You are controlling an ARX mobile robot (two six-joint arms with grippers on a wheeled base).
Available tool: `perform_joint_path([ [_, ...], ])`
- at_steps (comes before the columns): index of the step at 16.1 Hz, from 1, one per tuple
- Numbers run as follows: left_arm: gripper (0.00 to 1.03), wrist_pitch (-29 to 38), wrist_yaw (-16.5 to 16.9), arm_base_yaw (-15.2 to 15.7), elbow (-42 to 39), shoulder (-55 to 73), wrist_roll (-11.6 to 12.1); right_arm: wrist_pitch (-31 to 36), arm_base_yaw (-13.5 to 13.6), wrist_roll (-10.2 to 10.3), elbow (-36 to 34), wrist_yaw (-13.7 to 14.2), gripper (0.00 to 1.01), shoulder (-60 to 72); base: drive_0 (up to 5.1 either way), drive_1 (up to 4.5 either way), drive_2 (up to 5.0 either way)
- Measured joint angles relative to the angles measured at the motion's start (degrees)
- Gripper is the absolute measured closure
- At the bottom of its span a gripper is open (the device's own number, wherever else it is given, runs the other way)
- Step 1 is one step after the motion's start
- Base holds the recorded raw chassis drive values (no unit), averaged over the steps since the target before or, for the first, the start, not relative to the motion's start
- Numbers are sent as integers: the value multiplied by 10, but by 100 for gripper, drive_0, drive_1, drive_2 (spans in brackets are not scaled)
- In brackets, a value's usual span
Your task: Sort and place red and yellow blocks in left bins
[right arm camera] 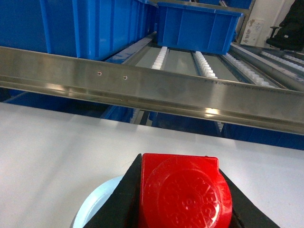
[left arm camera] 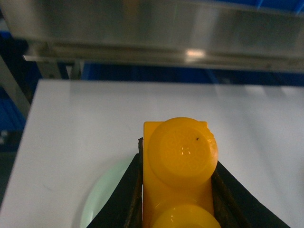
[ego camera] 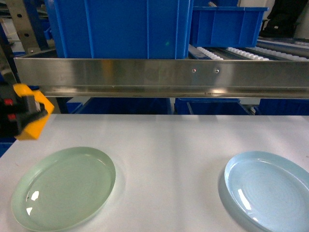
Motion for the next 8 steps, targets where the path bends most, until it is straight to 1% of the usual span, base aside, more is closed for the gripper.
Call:
perform_joint_path([
  [1, 76, -15, 9, 3, 14, -39, 0, 0, 0, 0, 0, 0, 74, 0, 0, 0, 0],
  [3, 76, -40, 16, 1, 35, -104, 1, 0, 0, 0, 0, 0, 74, 0, 0, 0, 0],
  [5, 76, -59, 16, -4, 40, -152, 2, 0, 0, 0, 0, 0, 74, 0, 0, 0, 0],
  [7, 76, -30, 0, -10, 34, -167, 8, 0, 0, 0, 0, 0, 74, 0, 0, 0, 0],
  [8, 76, -24, -10, -12, 28, -167, 16, 0, 0, 0, 0, 0, 74, 0, 0, 0, 0],
])
